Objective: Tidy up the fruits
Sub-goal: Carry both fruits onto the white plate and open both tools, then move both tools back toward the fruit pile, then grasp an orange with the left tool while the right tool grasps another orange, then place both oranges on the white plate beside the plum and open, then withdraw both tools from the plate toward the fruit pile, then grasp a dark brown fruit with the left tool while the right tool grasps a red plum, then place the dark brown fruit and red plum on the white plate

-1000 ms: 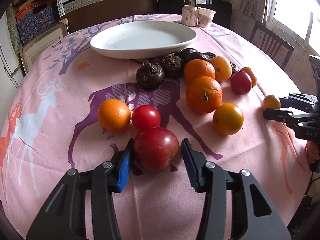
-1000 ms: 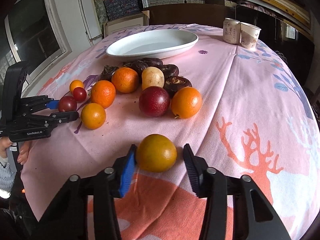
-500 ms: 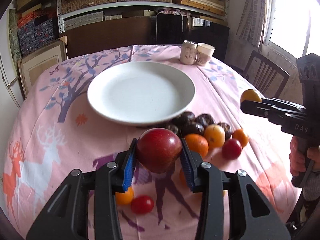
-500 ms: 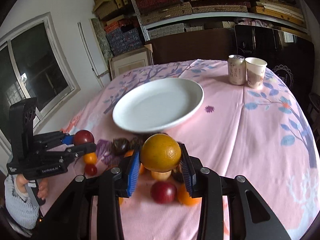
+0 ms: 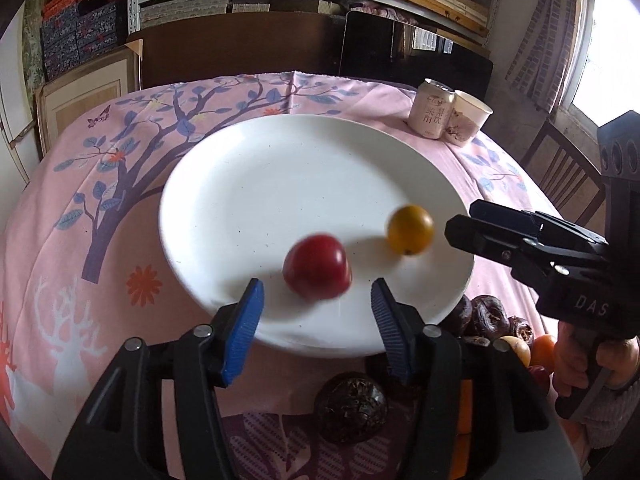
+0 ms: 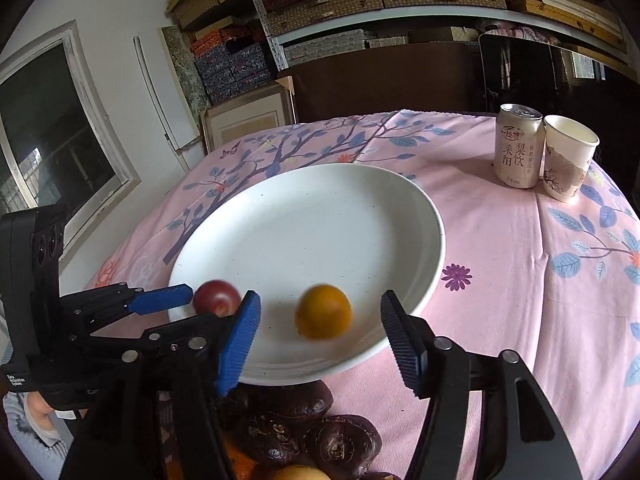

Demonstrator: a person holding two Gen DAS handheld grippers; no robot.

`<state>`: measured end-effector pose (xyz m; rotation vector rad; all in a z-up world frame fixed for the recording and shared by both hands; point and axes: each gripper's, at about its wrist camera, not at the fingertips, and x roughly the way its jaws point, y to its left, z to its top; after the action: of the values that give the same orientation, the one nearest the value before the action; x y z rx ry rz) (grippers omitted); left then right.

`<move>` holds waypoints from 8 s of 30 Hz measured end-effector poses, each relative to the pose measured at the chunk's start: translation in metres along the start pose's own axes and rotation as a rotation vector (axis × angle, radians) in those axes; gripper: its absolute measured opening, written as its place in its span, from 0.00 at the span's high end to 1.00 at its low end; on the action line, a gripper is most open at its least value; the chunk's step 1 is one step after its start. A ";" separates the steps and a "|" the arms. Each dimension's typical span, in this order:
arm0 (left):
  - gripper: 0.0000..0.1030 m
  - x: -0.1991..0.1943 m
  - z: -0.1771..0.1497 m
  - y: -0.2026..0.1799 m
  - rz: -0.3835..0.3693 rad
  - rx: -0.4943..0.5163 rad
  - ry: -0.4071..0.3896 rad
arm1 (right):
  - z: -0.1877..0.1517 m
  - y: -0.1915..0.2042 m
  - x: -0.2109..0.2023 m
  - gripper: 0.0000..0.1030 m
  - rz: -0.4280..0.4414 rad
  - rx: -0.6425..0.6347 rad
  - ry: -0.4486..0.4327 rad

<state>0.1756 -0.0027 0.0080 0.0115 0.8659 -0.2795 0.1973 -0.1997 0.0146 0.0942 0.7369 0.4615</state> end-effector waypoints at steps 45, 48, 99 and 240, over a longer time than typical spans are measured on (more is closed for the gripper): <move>0.05 -0.094 -0.128 0.084 0.157 -0.355 -0.086 | -0.089 -0.061 -0.115 0.10 -0.012 0.315 -0.218; 0.05 -0.091 -0.126 0.067 0.154 -0.270 -0.076 | -0.093 -0.062 -0.116 0.10 -0.008 0.312 -0.217; 0.64 -0.059 -0.112 0.037 0.049 -0.098 0.022 | -0.128 -0.062 -0.082 0.66 0.171 0.362 0.101; 0.14 -0.018 -0.012 0.009 0.194 0.035 -0.103 | -0.017 -0.034 -0.026 0.42 0.079 0.211 -0.035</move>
<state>0.1577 0.0118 0.0124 0.1125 0.7518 -0.1124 0.1819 -0.2432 0.0103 0.3293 0.7483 0.4548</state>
